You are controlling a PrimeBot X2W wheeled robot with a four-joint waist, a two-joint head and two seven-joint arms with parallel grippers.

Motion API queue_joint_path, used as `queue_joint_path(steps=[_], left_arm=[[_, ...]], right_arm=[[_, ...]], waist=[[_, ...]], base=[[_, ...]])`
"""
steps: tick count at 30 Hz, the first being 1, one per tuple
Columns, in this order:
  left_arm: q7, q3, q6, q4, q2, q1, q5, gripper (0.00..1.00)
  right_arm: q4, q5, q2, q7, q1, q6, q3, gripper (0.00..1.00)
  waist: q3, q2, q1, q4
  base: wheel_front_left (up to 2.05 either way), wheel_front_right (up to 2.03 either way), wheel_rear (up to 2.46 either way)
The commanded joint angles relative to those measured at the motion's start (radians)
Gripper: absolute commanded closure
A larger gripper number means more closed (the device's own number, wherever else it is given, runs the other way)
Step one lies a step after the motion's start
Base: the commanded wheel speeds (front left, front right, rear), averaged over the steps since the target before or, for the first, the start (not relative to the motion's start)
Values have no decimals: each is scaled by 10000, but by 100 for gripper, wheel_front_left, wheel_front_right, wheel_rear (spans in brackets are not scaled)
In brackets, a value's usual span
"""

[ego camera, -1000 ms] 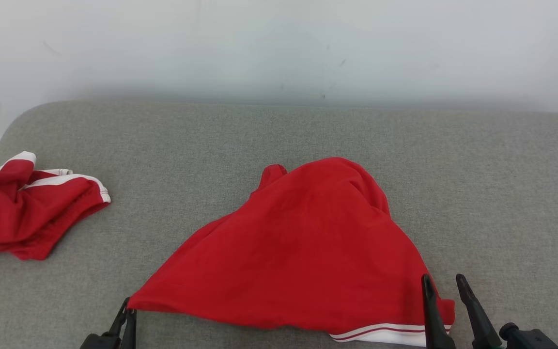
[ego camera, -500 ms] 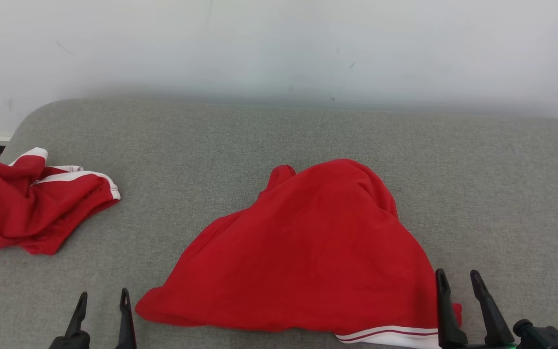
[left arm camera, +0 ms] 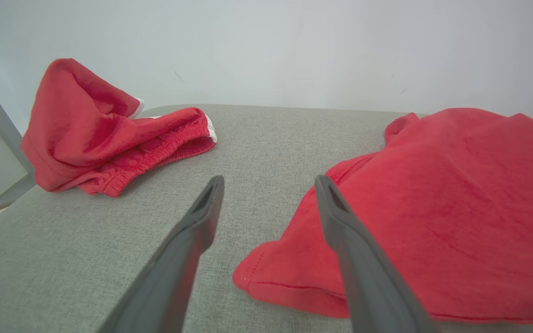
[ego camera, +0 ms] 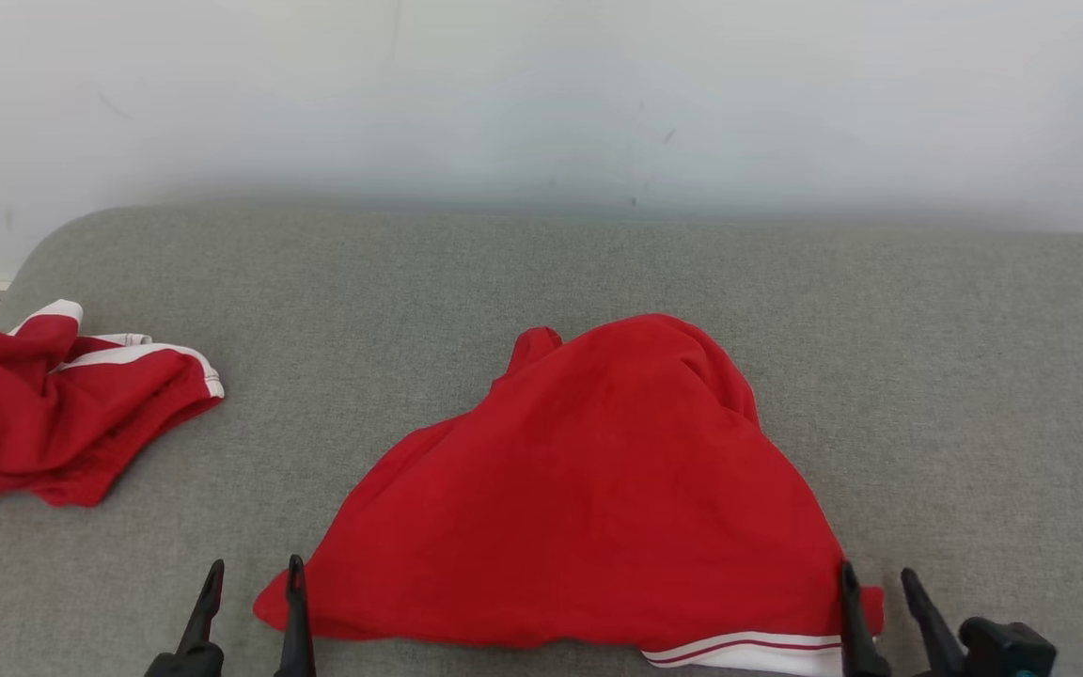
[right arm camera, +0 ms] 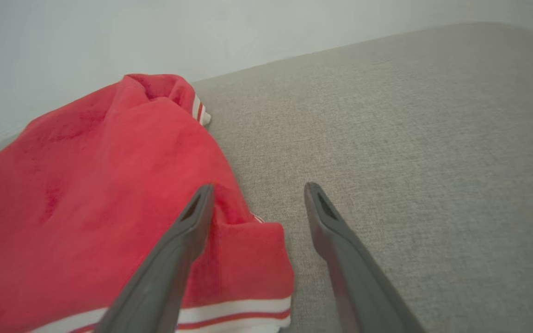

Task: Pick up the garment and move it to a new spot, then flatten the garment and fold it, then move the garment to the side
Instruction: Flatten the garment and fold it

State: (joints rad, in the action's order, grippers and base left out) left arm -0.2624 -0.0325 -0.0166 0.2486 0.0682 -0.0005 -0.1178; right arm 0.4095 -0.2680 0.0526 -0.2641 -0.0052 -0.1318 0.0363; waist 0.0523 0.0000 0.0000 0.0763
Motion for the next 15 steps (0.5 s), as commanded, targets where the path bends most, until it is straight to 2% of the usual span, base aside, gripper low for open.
queue_joint_path(steps=[1, 6, 7, 8, 11, 15], left_arm=[[-24, 46, -34, 69, -54, -33, 59, 0], [-24, 151, -91, 147, -120, 44, 123, 0], [-24, 184, -112, 146, -127, 82, 127, 0], [-24, 218, -128, 155, -131, 125, 142, 0], [-24, 267, -160, 167, -145, 224, 174, 0], [-24, 234, -260, 238, -163, 211, 212, 0]], right_arm=[[635, -137, 74, -15, -324, 22, -129, 0], [2802, -816, 75, 7, -1076, 23, -1050, 0], [3086, -1092, 54, 15, -1131, 21, -1314, 56], [3215, -1334, 32, 13, -1186, 21, -1583, 100], [3179, -1703, 243, -4, -1319, 21, -2082, 100], [2126, -2255, 298, -11, -680, 21, -2475, 100]], waist=[[-33, 0, 0, -22], [-156, 0, 0, -8], [-174, 0, 0, -13], [-206, 0, 0, -23], [-263, 0, 0, -48], [-416, 0, 0, -6]], base=[[0, 0, 0], [0, 0, 0], [0, 0, 0], [0, 0, 0], [0, 0, 0], [0, 0, 0]])
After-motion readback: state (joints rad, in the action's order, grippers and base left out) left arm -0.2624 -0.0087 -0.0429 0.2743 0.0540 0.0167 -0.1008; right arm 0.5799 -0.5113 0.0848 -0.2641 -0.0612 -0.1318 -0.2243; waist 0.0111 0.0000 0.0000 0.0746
